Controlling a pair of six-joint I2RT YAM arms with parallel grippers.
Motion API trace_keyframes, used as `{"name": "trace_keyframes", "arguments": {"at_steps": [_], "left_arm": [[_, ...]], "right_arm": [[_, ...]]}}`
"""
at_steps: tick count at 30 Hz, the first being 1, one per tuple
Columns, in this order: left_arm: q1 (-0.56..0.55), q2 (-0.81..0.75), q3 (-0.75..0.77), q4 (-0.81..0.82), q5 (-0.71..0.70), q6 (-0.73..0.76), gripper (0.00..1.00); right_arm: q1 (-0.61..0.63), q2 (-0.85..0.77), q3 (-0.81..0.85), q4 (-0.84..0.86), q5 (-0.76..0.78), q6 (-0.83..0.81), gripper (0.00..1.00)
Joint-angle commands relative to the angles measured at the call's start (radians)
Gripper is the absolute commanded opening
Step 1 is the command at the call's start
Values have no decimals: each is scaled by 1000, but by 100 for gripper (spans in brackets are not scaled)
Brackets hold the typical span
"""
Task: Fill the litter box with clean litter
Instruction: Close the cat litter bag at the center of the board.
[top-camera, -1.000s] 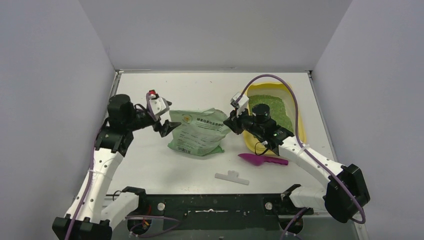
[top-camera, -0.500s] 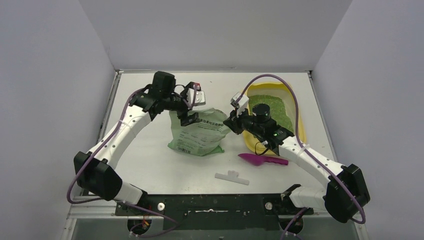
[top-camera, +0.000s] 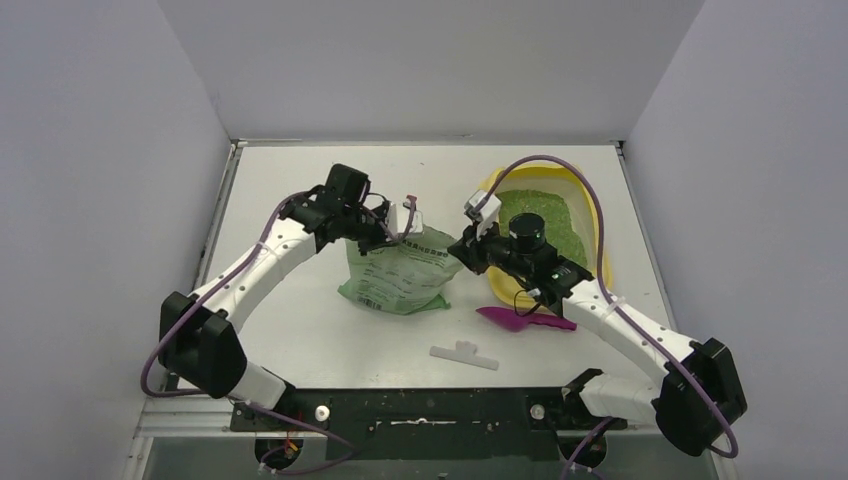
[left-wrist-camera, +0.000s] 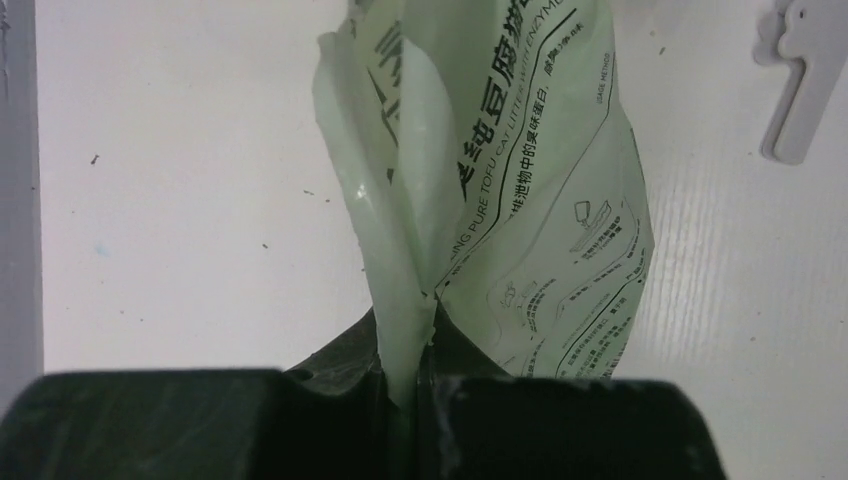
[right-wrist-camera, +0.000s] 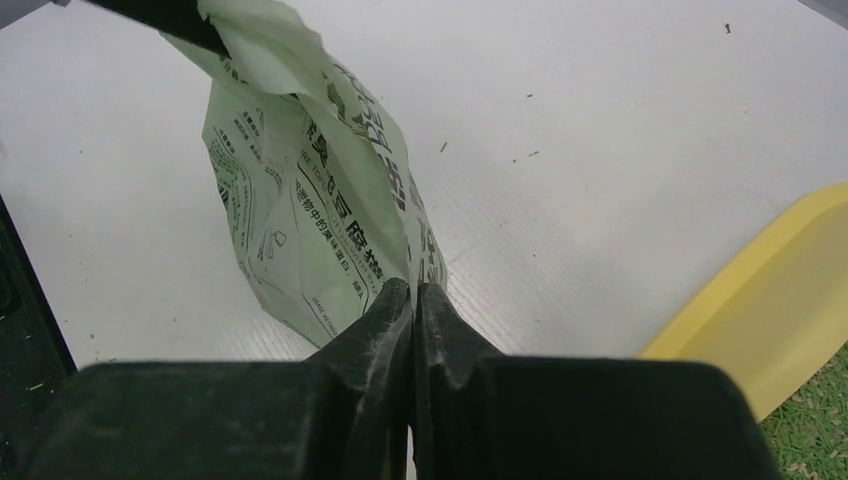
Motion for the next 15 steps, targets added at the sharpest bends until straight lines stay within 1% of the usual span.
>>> {"name": "trace_keyframes", "arguments": {"at_steps": [1,2,3,4,5,6,9,10,11,14,15], "left_arm": [[-33,-154,-190,295,-151,-19,0],[-43,-183,-234,358,-173,-13,0],[-56,-205,-271,402,-194,-5,0],[-64,-222,-292,424,-209,2,0],[-72,-235,-306,431,-212,8,0],[-74,-243,-313,433,-209,12,0],[-78,-257,-319,425,-191,17,0],[-78,-258,-314,412,-180,17,0],[-78,-259,-308,397,-167,16,0],[-79,-261,-293,359,-137,18,0],[-79,-266,-293,352,-131,19,0]], "right_arm": [[4,-56,-2,91,-24,12,0],[4,-58,-6,90,-31,11,5],[3,-61,-13,92,-31,7,14],[5,-63,-22,92,-30,0,27],[6,-65,-27,91,-31,-12,50],[6,-67,-32,91,-40,-30,62],[7,-61,-59,122,-91,-106,85],[7,-54,-69,143,-113,-130,89],[7,-43,-78,158,-137,-156,89],[7,2,-94,192,-191,-232,89],[7,19,-96,199,-188,-257,87]]}}
